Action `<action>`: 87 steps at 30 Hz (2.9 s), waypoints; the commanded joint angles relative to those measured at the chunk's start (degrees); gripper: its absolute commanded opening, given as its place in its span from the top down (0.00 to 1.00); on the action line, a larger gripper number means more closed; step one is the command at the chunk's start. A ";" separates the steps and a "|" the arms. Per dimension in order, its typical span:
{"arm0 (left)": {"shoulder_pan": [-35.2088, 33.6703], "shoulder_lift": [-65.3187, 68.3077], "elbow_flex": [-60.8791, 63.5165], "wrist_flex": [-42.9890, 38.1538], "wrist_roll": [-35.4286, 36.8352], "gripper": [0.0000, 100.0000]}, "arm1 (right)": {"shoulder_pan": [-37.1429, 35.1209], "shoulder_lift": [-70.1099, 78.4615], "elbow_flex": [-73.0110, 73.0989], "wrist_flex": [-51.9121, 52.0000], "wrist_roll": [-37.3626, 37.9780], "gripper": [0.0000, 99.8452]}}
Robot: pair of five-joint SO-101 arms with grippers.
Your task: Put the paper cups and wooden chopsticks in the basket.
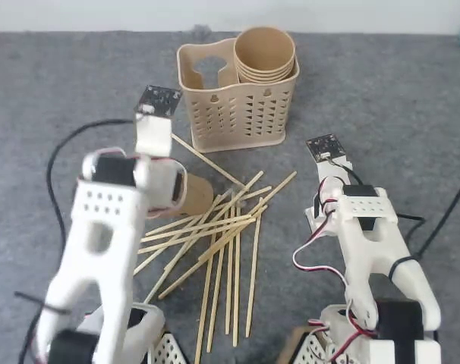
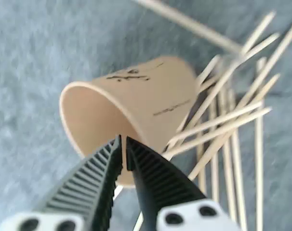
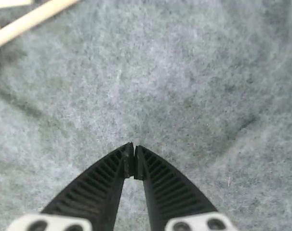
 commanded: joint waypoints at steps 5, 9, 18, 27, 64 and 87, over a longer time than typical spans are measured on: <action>7.38 -16.44 25.71 -28.48 9.05 0.99 | -0.13 -0.31 -0.18 -0.40 0.70 0.99; 9.05 -21.63 33.01 -37.45 10.90 0.98 | -0.13 -0.31 -0.18 -0.40 0.70 0.99; 6.59 -32.35 35.03 -38.95 10.99 0.83 | -0.13 -0.31 -0.18 -0.40 0.70 0.99; 1.05 -38.86 37.49 -38.68 10.64 0.80 | -0.13 -0.31 -0.18 -0.40 0.79 0.99; -0.53 -20.48 27.47 -30.77 13.63 0.99 | -0.13 -0.31 -0.09 -0.31 0.62 0.99; -10.73 -23.74 7.78 -9.23 16.26 0.99 | -0.04 -0.31 -0.09 0.31 0.79 0.99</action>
